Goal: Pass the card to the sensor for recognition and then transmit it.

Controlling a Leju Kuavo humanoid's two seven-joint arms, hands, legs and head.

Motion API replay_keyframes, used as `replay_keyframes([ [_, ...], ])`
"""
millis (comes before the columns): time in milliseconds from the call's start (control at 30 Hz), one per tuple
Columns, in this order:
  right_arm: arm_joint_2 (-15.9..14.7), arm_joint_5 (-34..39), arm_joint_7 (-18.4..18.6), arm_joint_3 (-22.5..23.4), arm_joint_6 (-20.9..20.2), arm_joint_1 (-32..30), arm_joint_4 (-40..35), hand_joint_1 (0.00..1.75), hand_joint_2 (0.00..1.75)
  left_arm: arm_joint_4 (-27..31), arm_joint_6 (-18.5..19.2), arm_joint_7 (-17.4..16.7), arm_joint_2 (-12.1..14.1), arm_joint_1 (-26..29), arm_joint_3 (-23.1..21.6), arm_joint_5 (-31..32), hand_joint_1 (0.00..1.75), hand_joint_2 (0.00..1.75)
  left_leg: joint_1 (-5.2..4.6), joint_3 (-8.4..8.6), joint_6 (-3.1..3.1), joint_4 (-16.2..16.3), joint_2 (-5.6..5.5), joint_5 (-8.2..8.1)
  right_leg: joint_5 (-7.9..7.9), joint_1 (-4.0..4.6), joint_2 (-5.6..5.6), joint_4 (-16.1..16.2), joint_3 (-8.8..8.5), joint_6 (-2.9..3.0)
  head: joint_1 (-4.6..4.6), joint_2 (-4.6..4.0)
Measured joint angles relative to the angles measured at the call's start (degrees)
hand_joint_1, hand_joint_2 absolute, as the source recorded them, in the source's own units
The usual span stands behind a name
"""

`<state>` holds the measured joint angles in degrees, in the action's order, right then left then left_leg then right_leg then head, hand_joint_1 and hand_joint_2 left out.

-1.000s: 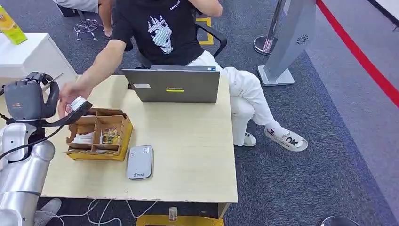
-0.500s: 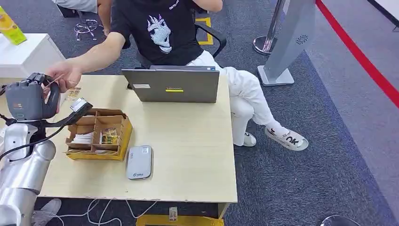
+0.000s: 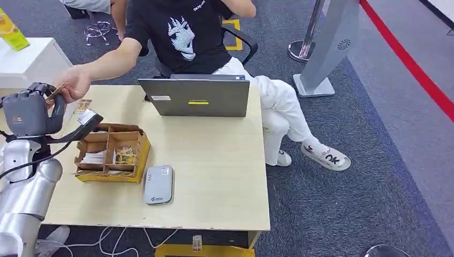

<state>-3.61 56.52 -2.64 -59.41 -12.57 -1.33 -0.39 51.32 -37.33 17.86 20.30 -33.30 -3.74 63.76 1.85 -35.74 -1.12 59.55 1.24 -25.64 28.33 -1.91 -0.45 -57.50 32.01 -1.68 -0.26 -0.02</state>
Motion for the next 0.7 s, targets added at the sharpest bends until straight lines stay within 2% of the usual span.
replay_keyframes([
  [667,0.00,0.22,0.02,-0.28,0.24,0.00,-0.04,0.00,1.75,0.28,-0.78,0.35,-0.09,0.33,0.00,-1.74,1.75,1.75,0.00,-0.05,-0.01,0.00,0.16,-0.09,0.01,0.00,0.15,0.00,0.10,0.00,0.00,0.00],
  [700,0.00,0.28,0.02,-0.31,0.24,0.00,-0.04,0.00,1.75,0.57,-0.92,0.46,-0.13,0.54,0.00,-2.12,0.00,1.75,0.00,-0.05,-0.01,0.00,0.17,-0.09,0.01,0.00,0.16,0.00,0.11,0.00,0.00,0.00],
])
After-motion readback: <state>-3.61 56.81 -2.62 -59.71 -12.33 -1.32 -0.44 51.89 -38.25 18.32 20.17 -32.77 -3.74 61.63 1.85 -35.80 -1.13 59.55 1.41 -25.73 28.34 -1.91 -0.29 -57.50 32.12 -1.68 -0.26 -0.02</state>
